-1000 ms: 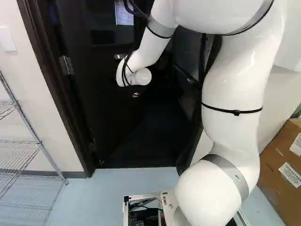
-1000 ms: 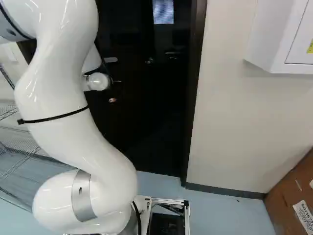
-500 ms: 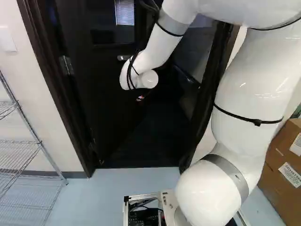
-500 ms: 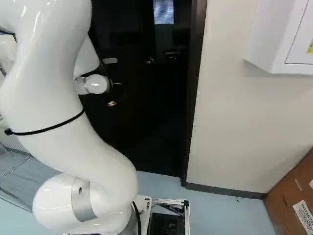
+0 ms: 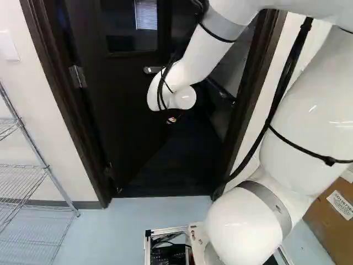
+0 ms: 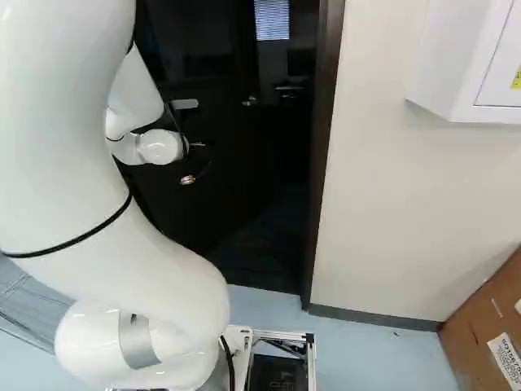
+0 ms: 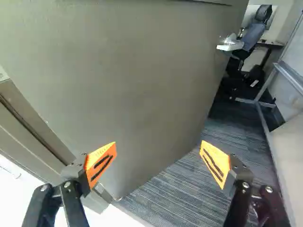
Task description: Open the door and move inside
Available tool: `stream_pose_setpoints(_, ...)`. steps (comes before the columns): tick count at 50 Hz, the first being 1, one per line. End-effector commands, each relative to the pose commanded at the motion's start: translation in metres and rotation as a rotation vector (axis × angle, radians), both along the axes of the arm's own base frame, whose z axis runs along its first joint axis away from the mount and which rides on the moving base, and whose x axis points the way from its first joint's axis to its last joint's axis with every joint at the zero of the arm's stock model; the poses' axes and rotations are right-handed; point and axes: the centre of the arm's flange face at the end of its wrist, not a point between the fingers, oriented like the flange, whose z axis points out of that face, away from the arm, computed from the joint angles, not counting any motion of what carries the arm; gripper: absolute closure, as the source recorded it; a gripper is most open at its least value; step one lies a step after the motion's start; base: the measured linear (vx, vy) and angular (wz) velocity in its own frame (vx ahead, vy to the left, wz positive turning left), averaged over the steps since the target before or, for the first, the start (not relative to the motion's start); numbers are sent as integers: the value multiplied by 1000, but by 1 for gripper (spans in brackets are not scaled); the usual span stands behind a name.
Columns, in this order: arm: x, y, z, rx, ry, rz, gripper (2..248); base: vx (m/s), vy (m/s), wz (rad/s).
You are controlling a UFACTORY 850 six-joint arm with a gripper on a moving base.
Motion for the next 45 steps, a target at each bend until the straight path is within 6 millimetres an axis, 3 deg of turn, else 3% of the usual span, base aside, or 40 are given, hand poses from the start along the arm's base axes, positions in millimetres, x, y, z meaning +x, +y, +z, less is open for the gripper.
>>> stream_pose_setpoints(19,-31,-24,-2,1,-3,-28,3,0,0,0)
stream_pose_setpoints(45,-34,-27,-2,2,-4,-33,3,0,0,0)
